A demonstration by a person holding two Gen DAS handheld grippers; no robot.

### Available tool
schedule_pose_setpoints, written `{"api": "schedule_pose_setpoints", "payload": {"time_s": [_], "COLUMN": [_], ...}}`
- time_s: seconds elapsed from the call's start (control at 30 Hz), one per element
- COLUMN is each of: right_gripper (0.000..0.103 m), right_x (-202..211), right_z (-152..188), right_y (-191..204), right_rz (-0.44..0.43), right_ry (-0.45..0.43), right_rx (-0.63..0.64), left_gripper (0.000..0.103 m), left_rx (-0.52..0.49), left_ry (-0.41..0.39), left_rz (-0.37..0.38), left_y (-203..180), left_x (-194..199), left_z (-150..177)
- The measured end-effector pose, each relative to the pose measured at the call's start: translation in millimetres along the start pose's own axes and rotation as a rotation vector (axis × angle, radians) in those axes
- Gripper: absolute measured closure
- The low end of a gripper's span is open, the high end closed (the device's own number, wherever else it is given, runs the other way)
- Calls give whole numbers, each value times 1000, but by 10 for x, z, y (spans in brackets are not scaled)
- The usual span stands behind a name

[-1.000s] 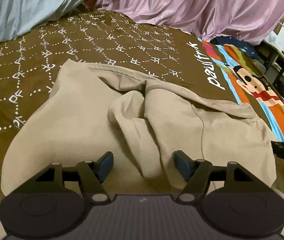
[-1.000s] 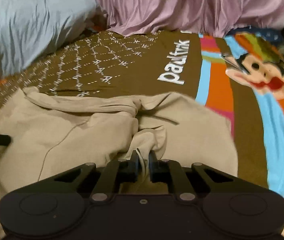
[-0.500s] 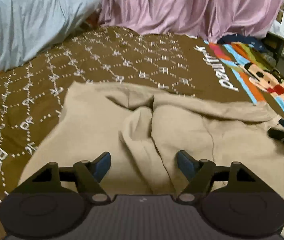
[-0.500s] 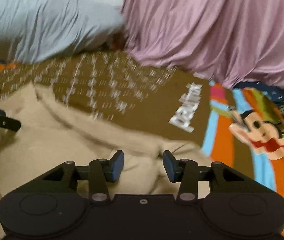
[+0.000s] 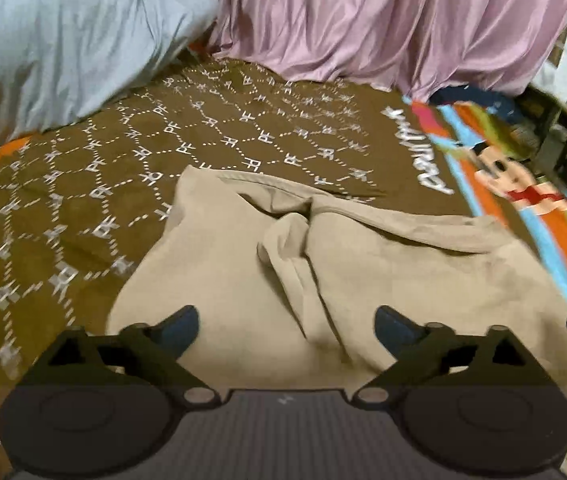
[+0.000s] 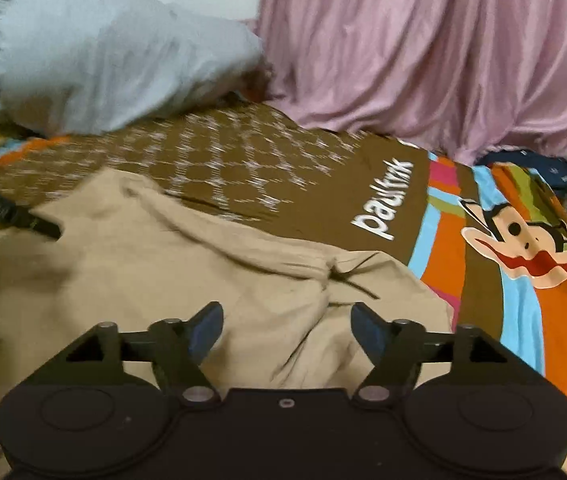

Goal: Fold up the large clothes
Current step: 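Open both grippers and withdraw from the folded jacket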

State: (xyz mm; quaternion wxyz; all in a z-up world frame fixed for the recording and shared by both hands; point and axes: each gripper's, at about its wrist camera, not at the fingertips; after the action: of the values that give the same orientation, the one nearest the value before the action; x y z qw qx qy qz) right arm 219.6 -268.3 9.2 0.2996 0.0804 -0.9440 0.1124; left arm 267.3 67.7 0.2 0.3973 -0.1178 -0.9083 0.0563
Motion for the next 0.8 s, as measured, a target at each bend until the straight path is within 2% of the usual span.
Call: {"api": "schedule_pose_setpoints", "payload": {"time_s": [0.1,0.23,0.33,0.43,0.53,0.57,0.63,0.73,0.8], "right_gripper": [16,3,1,1,1,1,1,1,1], "right_x": [601,1416,1896,2125,2170,2139,2059,2013,2003], "right_z": [84,271,480,743,989,1060,1164,1256,1283], "right_y": [67,196,257,322,465,519,645,777,823], "right_rz": [-40,-55,-49,-89,-146,-155,-164,-173,-180], "right_ry": [-14,-36,-16,62,150,188,257,265,263], "right_rx": [53,145,198,225,302,329,383,461,505], "left_gripper": [1,0,0,0,0,0,0,0,0], "left_rx": [-74,-304,-488,-609,-665,-693,-763,-826,-867], "left_ry": [9,-45,-81,-68,2,32,78,121,131], "left_rz": [3,-33,-57,-34,-15,-36,-132,-300,-381], "left_y": [-75,-272,-477,-650,-767,-806,-881,-963,-986], "left_x": [481,1162,1550,1786,1822,1792,1699,1516,1394], "left_z": [213,660,1048,1409,1664,1735,1858,1942,1964]}}
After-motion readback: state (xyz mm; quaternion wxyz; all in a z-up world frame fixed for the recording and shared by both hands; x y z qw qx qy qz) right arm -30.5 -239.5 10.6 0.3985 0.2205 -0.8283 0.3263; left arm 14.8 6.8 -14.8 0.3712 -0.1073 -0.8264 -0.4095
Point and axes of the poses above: each gripper's, at about its wrist camera, not at the fingertips, and x roughly against the way its jaws point, y to its left, z to its underside, and after that the axes turned 1 degree about z, right-handed
